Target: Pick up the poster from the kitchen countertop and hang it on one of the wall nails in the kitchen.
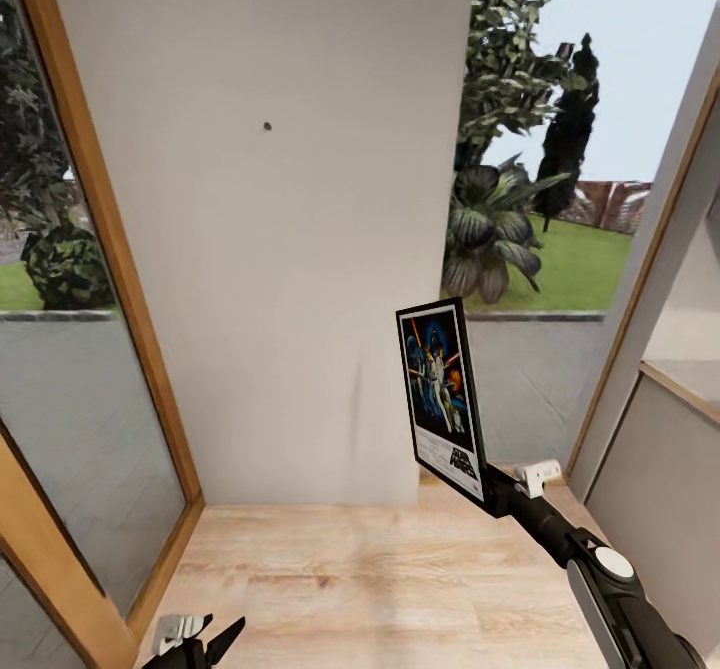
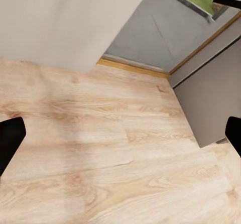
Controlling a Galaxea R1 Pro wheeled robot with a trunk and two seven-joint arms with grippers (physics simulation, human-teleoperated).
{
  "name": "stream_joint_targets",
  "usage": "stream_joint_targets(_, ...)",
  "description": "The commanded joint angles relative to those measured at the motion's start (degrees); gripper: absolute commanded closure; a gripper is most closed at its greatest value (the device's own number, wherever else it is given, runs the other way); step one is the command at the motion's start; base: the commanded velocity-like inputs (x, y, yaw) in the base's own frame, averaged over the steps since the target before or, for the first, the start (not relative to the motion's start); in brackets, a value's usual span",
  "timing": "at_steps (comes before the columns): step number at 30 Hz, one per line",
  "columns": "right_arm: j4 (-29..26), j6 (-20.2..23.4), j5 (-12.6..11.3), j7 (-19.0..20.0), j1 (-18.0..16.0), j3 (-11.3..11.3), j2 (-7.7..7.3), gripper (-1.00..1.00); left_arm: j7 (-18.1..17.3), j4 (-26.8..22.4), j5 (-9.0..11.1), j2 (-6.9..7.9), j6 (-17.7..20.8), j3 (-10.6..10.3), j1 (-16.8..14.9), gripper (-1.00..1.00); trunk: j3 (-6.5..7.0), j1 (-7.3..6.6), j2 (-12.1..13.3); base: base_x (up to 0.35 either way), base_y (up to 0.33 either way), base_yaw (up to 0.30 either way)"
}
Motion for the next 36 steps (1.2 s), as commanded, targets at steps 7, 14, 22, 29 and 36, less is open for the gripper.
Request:
stream_joint_targets(7, 0.0, 0.2, -0.7, 0.5, 0.0, -0.1, 0.00, 1.00, -0.1, -0.1, 0.6, 0.04, -0.2, -0.5, -0.1, -1.00, -0.03, 0.06, 0.0, 0.337, 0.000, 0.000)
stream_joint_targets(14, -0.3, 0.4, -0.9, 0.7, 0.0, 0.0, 0.02, 1.00, -0.3, -0.1, 0.6, 0.23, -0.2, 3.2, 3.4, -1.00, -0.03, 0.06, 0.0, 0.118, 0.000, 0.000)
stream_joint_targets(22, -12.9, 11.7, -1.3, 0.9, 0.0, 8.0, 0.48, 1.00, -0.8, 4.6, 0.6, 0.14, -0.2, 13.1, 12.3, -1.00, -0.03, 0.06, 0.0, 0.002, 0.000, 0.000)
stream_joint_targets(29, -19.1, 16.9, -1.4, 0.9, -0.3, 9.5, 2.40, 1.00, -0.9, 4.9, 0.6, 0.10, -0.2, 13.2, 13.0, -1.00, -0.03, 0.06, 0.0, 0.000, 0.000, 0.000)
stream_joint_targets(36, -21.2, 29.7, -4.4, 8.9, -11.3, 10.7, 6.04, 1.00, -0.8, 4.9, 0.6, 0.02, -0.2, 13.1, 13.1, -1.00, -0.03, 0.06, 0.0, 0.000, 0.000, 0.000)
